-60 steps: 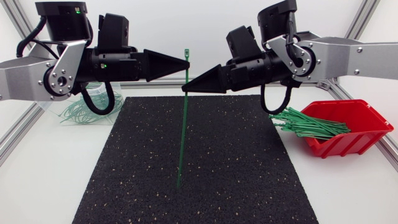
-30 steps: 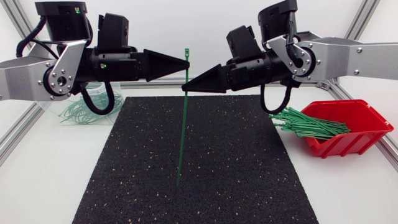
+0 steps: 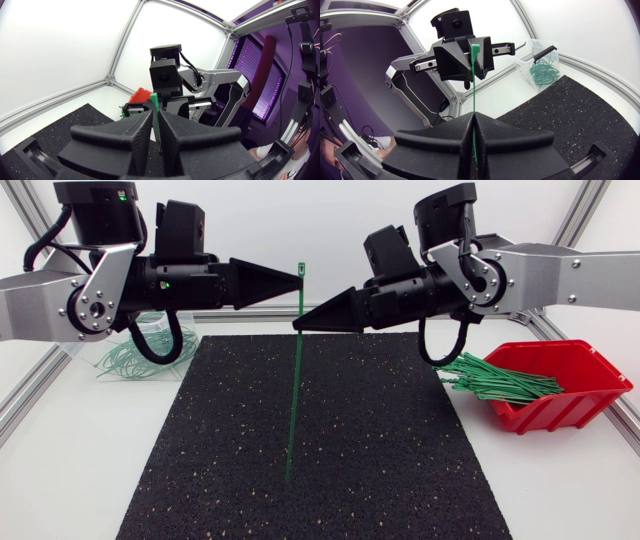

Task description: Take a green cable tie from the red box, thread the tail through the head to close it, then place it in the transparent bin on the left.

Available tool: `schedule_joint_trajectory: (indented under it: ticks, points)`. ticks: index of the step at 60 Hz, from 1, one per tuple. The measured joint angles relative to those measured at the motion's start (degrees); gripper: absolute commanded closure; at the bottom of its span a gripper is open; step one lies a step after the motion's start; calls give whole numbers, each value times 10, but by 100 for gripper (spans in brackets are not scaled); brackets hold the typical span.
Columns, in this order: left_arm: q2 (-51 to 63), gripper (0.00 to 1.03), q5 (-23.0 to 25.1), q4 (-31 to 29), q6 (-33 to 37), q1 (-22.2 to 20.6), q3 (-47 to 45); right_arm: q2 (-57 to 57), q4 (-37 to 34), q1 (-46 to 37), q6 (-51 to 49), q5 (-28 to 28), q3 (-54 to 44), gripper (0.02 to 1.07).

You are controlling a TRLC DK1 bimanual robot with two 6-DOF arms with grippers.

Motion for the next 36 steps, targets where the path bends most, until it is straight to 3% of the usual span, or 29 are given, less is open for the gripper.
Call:
schedule_joint_trajectory:
  ticks: [28,36]
  points:
    - [0,94,0,-1,0,0,0,0,0,3,0,0,0,101]
    - [0,100,0,-1,0,-1,0,0,0,3,0,0,0,101]
